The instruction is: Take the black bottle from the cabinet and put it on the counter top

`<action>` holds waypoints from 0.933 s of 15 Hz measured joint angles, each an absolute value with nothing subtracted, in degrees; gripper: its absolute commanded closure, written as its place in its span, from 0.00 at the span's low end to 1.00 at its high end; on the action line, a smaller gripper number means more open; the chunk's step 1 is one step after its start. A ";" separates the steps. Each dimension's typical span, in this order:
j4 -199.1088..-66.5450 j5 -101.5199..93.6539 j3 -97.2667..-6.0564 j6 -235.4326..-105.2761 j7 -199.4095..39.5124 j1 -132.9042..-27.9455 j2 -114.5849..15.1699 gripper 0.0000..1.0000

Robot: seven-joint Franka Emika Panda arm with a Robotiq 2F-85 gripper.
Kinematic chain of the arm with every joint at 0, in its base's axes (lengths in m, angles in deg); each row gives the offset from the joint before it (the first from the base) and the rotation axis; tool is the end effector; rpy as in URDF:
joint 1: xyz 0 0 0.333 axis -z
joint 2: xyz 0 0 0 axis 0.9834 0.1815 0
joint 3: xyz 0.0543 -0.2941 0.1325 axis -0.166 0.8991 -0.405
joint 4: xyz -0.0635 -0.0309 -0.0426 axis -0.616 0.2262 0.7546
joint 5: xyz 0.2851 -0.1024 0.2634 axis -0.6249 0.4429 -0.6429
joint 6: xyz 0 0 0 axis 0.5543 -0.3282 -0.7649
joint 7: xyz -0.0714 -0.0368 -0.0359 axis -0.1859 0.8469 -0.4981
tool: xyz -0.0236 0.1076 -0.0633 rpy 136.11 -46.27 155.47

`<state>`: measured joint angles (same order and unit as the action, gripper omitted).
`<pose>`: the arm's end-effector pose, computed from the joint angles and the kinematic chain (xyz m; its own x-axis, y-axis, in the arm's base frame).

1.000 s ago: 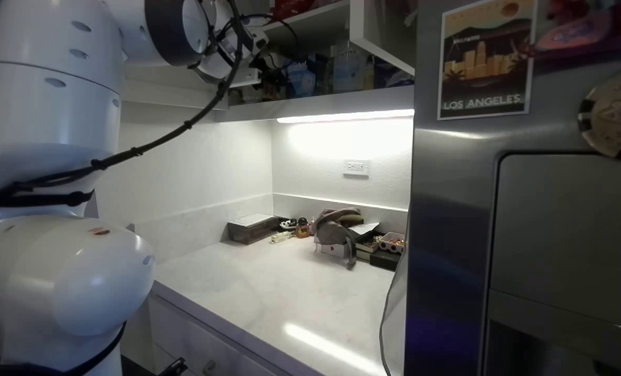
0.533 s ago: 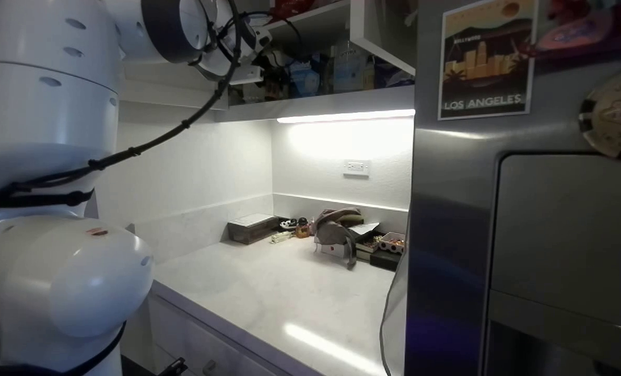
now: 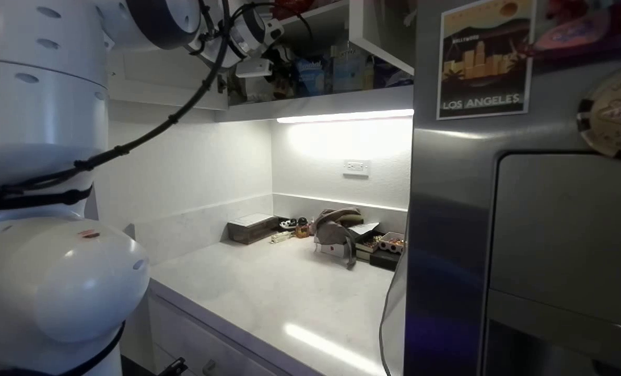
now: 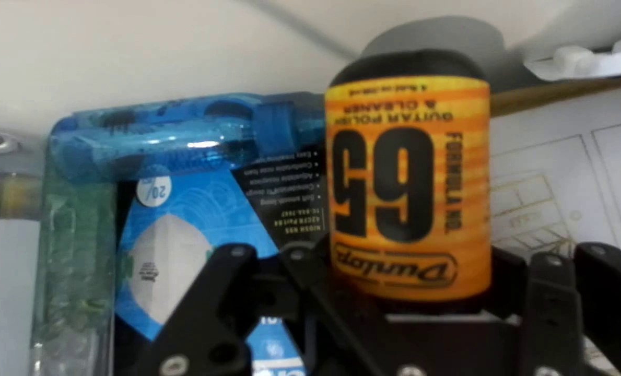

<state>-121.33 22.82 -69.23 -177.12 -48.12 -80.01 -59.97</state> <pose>0.6426 0.1440 0.7516 0.4984 -0.1090 0.8600 -0.1344 -0.9898 -0.0476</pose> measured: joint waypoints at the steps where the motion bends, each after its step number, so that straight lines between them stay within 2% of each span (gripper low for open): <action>1: -121.51 21.85 -69.22 -177.13 -48.66 -79.69 -60.28 0.92; 14: -122.04 12.88 -69.22 -177.40 -54.01 -78.32 -61.43 0.92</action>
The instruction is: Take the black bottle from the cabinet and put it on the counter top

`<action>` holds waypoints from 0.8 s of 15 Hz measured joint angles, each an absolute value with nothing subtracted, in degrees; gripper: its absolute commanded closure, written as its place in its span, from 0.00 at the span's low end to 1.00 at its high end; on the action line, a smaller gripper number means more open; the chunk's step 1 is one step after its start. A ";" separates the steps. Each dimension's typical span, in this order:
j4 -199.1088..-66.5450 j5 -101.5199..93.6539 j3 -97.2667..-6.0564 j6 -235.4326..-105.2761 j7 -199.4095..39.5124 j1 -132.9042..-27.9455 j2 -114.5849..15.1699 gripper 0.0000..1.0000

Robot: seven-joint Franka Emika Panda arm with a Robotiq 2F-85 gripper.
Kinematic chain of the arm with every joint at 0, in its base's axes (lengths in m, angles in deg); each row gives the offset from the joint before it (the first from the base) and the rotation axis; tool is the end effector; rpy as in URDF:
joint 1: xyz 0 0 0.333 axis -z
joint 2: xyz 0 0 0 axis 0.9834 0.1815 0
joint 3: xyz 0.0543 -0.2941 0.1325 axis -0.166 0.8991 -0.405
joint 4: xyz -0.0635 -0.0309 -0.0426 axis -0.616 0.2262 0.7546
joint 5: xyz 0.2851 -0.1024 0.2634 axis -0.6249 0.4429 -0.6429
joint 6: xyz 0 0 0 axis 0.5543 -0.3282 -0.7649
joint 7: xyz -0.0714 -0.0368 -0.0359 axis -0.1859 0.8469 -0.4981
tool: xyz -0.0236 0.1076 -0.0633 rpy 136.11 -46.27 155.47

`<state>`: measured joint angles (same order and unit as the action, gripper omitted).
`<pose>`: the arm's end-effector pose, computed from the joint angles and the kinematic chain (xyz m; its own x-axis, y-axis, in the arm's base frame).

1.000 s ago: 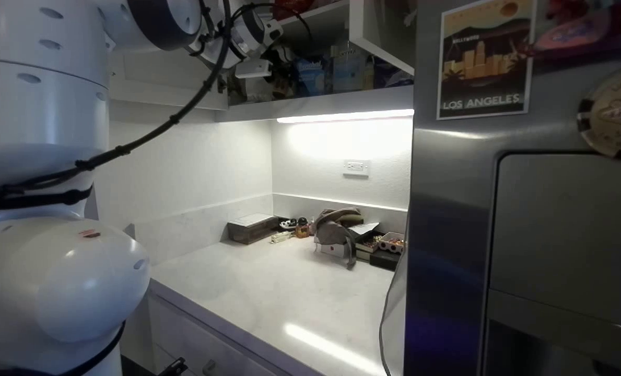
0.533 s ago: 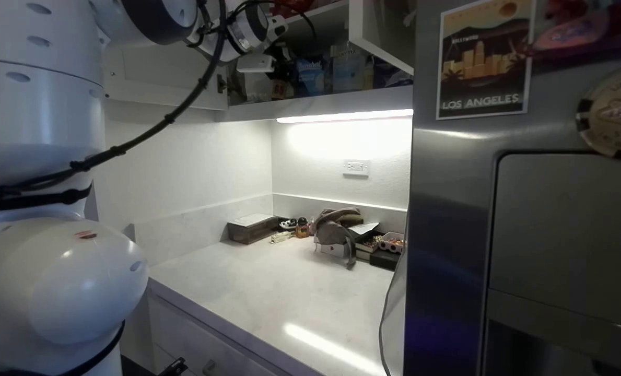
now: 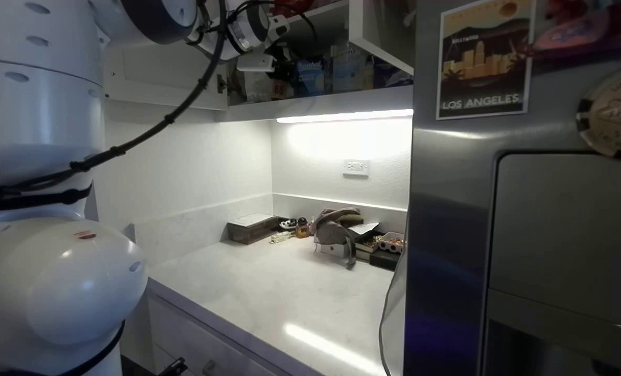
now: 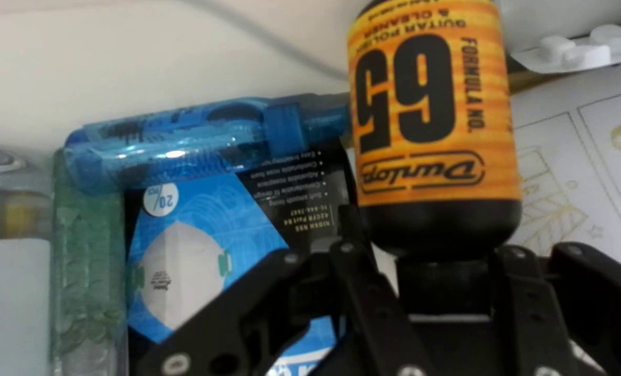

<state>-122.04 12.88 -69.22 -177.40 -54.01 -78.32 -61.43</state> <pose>0.6367 0.1275 0.7612 0.5264 -0.1574 0.8355 -0.1005 -0.9874 -0.1226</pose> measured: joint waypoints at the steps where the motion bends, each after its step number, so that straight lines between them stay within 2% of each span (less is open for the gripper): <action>1: -122.00 12.89 -69.22 -177.40 -54.01 -78.32 -61.47 0.92; 12: -118.95 12.28 -68.02 -176.12 -59.07 -76.86 -63.98 0.92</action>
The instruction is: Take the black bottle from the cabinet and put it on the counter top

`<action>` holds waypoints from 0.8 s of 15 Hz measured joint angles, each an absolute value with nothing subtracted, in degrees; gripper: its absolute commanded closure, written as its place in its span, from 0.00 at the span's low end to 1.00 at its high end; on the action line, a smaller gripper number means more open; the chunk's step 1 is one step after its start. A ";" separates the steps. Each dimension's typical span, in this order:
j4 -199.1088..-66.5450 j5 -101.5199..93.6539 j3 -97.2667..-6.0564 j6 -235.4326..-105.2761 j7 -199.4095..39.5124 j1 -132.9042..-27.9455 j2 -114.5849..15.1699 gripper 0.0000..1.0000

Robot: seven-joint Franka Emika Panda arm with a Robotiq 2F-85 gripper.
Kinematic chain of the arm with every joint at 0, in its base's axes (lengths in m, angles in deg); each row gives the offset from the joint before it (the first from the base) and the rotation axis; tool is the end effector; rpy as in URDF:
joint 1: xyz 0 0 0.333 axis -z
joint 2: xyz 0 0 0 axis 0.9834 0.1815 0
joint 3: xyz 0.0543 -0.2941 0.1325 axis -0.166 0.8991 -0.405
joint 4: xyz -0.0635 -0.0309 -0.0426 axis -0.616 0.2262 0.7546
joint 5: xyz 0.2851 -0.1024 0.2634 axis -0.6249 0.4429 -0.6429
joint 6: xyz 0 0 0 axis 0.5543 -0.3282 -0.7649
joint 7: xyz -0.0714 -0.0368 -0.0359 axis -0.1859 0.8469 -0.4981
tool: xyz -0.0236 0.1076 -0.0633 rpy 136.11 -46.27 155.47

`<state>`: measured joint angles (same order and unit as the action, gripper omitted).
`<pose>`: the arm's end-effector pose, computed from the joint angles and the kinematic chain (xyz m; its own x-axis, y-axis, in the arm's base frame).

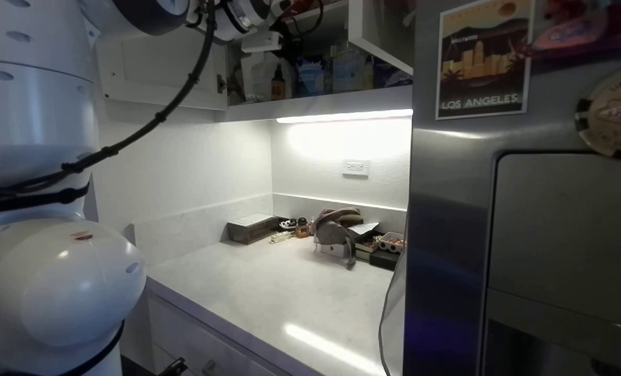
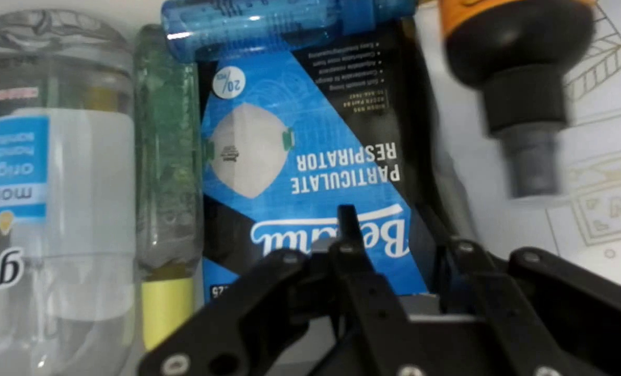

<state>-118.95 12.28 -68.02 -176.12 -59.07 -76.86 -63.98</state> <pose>0.6150 0.0970 0.8143 0.4644 -0.1087 0.8790 -0.1021 -0.9924 -0.0688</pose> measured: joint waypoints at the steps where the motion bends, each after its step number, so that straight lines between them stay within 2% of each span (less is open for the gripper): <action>1: -118.81 12.19 -67.84 -175.94 -59.55 -76.81 -64.03 0.92; 6: -118.41 10.50 -67.73 -173.73 -61.94 -76.76 -64.02 0.92; 7: -118.30 9.83 -67.73 -172.95 -62.62 -76.76 -64.01 0.43; 8: -118.14 8.96 -67.73 -171.84 -63.39 -76.77 -64.01 0.42; 12: -115.78 3.14 -67.75 -164.21 -69.63 -76.77 -63.98 0.13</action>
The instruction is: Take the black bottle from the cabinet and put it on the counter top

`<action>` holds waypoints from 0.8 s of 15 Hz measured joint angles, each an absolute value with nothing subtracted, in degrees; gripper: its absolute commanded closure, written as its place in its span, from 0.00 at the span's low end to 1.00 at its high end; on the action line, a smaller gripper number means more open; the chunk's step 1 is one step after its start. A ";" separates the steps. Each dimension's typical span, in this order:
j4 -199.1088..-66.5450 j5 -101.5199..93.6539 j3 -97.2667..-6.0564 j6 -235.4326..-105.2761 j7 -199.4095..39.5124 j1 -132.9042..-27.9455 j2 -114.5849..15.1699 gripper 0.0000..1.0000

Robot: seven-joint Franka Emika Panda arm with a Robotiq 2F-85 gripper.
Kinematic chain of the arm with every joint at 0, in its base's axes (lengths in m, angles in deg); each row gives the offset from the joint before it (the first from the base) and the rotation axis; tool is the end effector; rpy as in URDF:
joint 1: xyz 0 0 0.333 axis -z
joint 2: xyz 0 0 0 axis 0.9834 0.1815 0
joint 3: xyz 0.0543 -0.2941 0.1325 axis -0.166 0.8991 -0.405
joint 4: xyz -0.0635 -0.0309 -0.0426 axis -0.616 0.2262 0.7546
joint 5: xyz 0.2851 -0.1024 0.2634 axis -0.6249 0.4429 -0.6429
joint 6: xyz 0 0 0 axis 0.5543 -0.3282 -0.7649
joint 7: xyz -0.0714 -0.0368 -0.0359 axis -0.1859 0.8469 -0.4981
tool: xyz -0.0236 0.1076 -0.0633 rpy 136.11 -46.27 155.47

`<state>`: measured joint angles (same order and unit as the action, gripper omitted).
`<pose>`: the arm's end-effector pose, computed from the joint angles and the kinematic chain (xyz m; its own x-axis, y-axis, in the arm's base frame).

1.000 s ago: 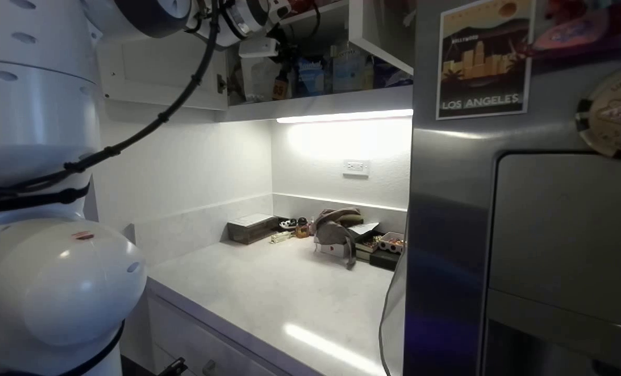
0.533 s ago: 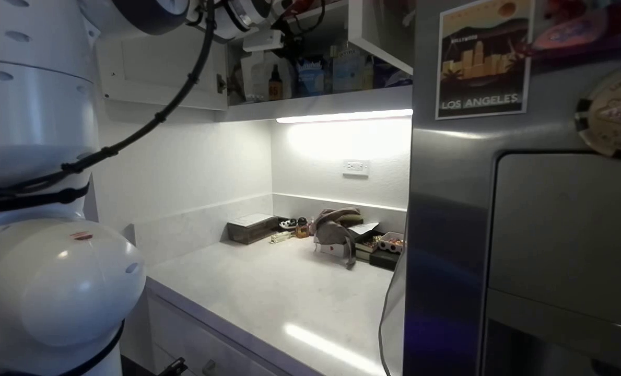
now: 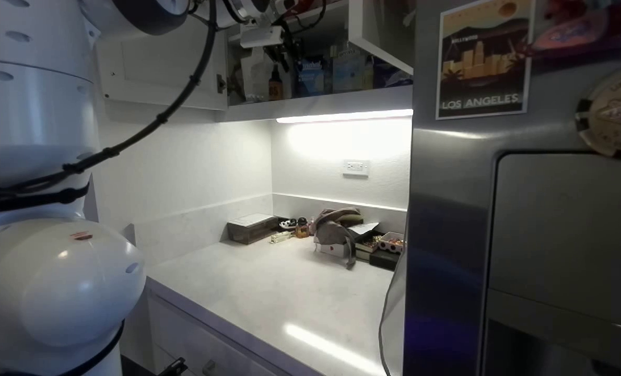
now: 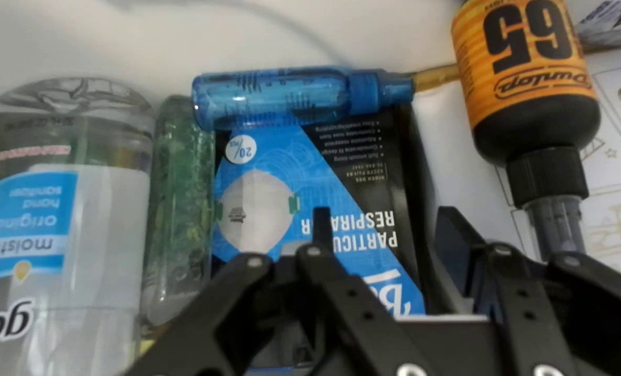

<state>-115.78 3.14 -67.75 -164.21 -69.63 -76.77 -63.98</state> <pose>0.6077 0.0884 0.8111 0.6187 -0.0555 0.7837 -0.0373 -0.9985 -0.0413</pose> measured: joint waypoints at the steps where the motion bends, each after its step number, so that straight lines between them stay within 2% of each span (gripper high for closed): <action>1: -114.62 2.25 -67.74 -161.71 -71.16 -76.76 -63.99 0.04; 3: -112.13 1.04 -67.73 -156.63 -74.09 -76.75 -64.00 0.00; 8: -107.18 -4.17 -67.72 -146.09 -82.76 -76.73 -63.80 0.00; 12: -106.87 -8.40 -67.71 -145.95 -86.62 -76.52 -63.14 0.00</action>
